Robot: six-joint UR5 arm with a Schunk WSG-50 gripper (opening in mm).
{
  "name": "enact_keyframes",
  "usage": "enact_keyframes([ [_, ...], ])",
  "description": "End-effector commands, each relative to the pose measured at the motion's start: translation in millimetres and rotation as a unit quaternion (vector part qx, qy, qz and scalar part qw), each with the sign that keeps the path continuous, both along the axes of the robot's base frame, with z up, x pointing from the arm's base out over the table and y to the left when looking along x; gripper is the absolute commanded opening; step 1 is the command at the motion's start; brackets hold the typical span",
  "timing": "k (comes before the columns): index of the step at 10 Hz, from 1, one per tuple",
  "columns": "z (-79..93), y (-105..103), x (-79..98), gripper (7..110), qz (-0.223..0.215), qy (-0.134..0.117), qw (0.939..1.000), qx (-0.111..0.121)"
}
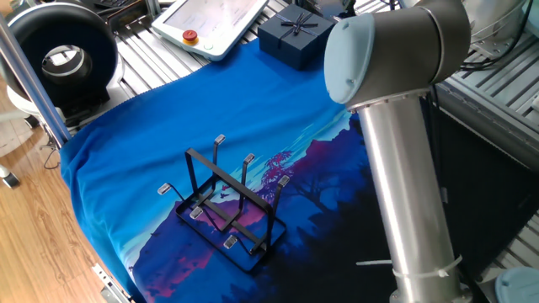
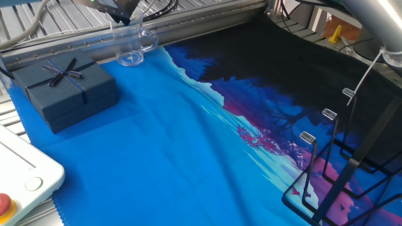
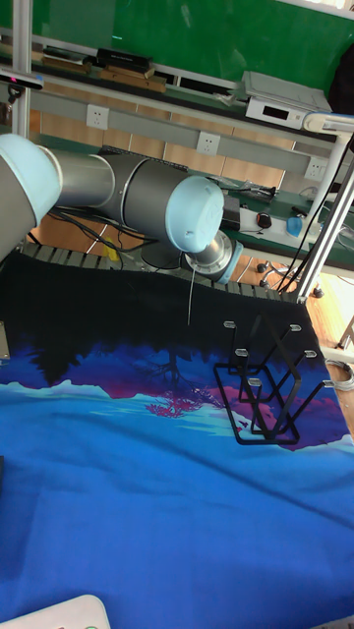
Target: Take the cup off the cup rack
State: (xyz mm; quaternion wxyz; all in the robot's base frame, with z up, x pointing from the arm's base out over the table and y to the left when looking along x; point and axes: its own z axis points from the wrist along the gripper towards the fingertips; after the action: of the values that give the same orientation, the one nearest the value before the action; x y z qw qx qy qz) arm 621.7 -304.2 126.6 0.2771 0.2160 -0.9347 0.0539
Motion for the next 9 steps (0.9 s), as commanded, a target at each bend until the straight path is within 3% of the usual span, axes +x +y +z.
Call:
enact_keyframes([
  [1, 6.1, 3, -7.9, 22, -0.045, 0.031, 0.9978, -0.037],
  [2, 6.9, -4, -7.6, 22, -0.045, 0.038, 0.9969, -0.052],
  [3, 3.9, -3, -4.1, 22, -0.044, 0.038, 0.9971, -0.048],
  [5, 4.8, 11, 24.2, 22, -0.043, -0.007, 0.9987, -0.026],
  [7, 21.1, 55, 68.5, 22, -0.055, -0.077, 0.9945, 0.045],
  [8, 22.3, 73, 84.3, 22, -0.051, -0.12, 0.9898, 0.057],
  [9, 35.3, 100, 73.8, 22, -0.073, -0.127, 0.9876, 0.056],
])
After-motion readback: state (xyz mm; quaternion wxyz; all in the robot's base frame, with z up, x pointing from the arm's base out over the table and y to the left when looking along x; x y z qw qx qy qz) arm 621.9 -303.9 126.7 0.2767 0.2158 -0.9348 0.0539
